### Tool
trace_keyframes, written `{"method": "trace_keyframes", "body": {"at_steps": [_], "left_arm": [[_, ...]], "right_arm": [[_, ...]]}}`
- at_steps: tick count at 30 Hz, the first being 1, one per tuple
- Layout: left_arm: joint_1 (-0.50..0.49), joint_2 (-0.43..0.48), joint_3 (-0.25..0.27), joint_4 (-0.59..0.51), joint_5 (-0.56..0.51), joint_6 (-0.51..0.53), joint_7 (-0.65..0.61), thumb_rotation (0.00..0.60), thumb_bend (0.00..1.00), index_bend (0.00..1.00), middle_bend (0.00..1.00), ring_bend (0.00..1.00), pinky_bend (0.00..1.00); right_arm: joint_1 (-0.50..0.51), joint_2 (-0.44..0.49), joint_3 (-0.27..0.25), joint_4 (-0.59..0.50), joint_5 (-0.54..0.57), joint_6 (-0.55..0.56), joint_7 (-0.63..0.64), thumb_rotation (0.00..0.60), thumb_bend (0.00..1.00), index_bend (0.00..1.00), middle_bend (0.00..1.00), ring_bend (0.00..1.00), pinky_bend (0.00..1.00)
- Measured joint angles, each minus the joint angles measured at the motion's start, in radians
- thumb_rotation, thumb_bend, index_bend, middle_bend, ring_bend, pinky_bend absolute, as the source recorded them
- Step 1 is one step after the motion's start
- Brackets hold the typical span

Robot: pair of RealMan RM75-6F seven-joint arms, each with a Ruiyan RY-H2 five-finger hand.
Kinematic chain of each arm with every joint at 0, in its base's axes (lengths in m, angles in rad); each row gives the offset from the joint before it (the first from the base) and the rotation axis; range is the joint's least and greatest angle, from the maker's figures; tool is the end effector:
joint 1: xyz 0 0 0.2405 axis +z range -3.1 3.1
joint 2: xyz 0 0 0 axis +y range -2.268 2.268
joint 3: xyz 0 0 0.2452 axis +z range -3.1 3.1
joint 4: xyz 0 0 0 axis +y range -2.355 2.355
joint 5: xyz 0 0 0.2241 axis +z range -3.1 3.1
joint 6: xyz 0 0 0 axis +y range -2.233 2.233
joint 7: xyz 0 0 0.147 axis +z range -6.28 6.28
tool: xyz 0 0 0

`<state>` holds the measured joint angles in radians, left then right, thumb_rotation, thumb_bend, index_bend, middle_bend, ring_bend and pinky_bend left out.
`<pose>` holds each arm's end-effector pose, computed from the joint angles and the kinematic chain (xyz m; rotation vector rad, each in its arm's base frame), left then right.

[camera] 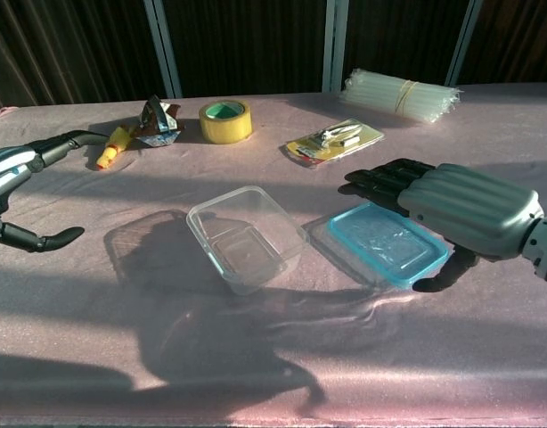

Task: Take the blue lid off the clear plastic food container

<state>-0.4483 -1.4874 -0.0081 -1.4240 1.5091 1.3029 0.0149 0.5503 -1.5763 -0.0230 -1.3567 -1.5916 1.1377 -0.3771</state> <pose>-0.2196 0.2650 0.0080 -1.7328 -0.9387 -1.1360 -0.1907 -0.2659 -0.0440 2.0795 -0.5176 0.8846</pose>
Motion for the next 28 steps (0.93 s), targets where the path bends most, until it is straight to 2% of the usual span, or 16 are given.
{"method": "trace_keyframes", "body": {"at_steps": [4,8,13,16,18,21,24,28], "left_arm": [[0.047,0.043,0.031,-0.031,0.025,0.052,-0.023,0.6,0.3,0.0,0.0,0.0,0.0],[0.07,0.075,0.05,-0.054,0.024,0.062,-0.014,0.6,0.32,0.0,0.0,0.0,0.0],[0.151,0.201,0.092,-0.187,-0.01,0.115,0.084,0.6,0.34,0.0,0.0,0.0,0.0],[0.246,0.272,0.111,-0.267,-0.04,0.219,0.156,0.6,0.35,0.0,0.0,0.0,0.0],[0.322,0.276,0.117,-0.275,-0.062,0.305,0.169,0.6,0.35,0.0,0.0,0.0,0.0],[0.395,0.259,0.118,-0.254,-0.077,0.378,0.181,0.6,0.35,0.0,0.0,0.0,0.0],[0.412,0.25,0.114,-0.24,-0.081,0.388,0.21,0.6,0.35,0.0,0.0,0.0,0.0],[0.421,0.254,0.104,-0.237,-0.08,0.363,0.213,0.6,0.35,0.0,0.0,0.0,0.0]], "right_arm": [[-0.023,0.094,-0.03,-0.107,0.003,-0.002,0.006,0.6,0.12,0.0,0.0,0.0,0.0],[-0.047,0.147,-0.054,-0.153,-0.004,0.017,0.015,0.6,0.12,0.0,0.0,0.0,0.0],[-0.145,0.27,-0.087,-0.228,-0.006,0.158,-0.002,0.6,0.12,0.0,0.0,0.0,0.0],[-0.253,0.331,-0.092,-0.254,0.038,0.299,0.015,0.6,0.12,0.0,0.0,0.0,0.0],[-0.337,0.355,-0.09,-0.251,0.071,0.398,0.074,0.6,0.12,0.0,0.0,0.0,0.0],[-0.411,0.389,-0.083,-0.24,0.107,0.477,0.192,0.6,0.12,0.0,0.0,0.0,0.0],[-0.449,0.416,-0.07,-0.222,0.12,0.498,0.28,0.6,0.12,0.0,0.0,0.0,0.0],[-0.477,0.435,-0.055,-0.208,0.128,0.491,0.312,0.6,0.12,0.0,0.0,0.0,0.0]]}}
